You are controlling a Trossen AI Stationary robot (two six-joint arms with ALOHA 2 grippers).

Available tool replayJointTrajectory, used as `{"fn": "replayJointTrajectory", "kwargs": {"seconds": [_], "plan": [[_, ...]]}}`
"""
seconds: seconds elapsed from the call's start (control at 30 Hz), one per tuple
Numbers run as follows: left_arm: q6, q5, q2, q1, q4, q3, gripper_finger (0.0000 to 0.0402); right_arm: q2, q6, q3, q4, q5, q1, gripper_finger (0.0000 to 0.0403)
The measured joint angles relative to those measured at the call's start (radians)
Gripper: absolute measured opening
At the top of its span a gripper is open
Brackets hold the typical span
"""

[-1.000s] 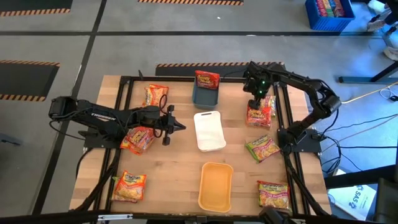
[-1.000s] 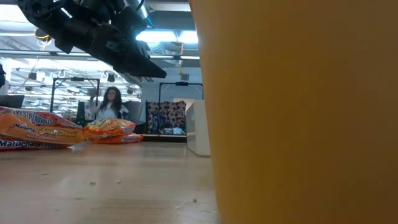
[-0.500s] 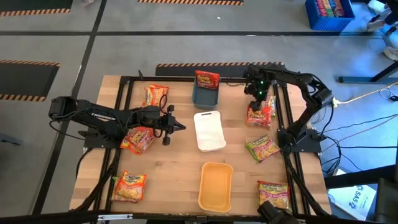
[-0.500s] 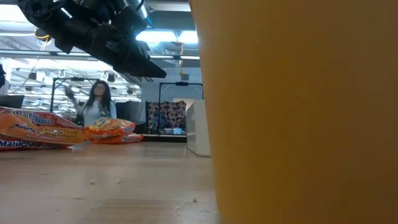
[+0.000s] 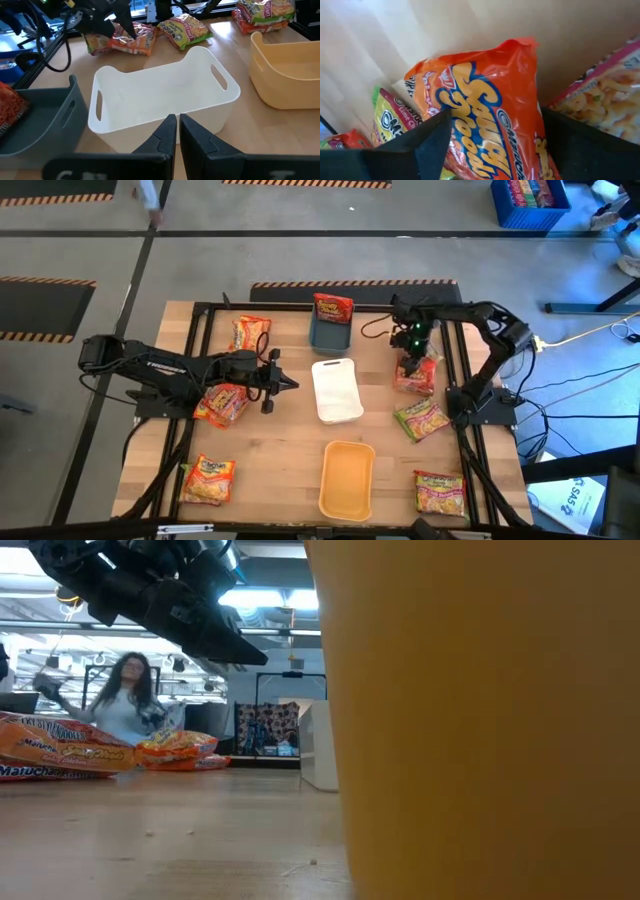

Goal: Sort Maruchan noodles
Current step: Put the red noodle pack into the blue bin

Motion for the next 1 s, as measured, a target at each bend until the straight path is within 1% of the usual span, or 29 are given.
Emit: {"fn": "replayJointTrajectory", "kwargs": {"seconds": [0.1,0.3,0.37,0.43,0.6,1.0], "plan": [[0.011,-0.002,0.000,0.000,0.000,0.000,0.0016,0.000,0.000,-0.009,0.008,-0.009,0.030,0.0229],[0.019,-0.003,0.000,0.000,0.000,0.000,0.0016,-0.001,-0.006,-0.013,-0.001,-0.025,0.051,0.0116],[0.019,-0.003,0.000,0.000,0.000,0.000,0.0016,-0.001,-0.008,-0.012,0.004,-0.014,0.051,0.0089],[0.019,-0.003,0.000,0.000,0.000,0.000,0.0016,0.000,-0.008,-0.003,-0.005,-0.004,0.051,0.0071],[0.019,-0.005,0.000,0.000,0.001,0.000,0.0016,-0.005,0.002,0.053,-0.041,0.022,0.051,0.0052],[0.034,-0.012,0.000,0.000,0.019,0.000,0.0016,-0.101,0.068,0.187,-0.088,0.177,0.051,0.0049]]}}
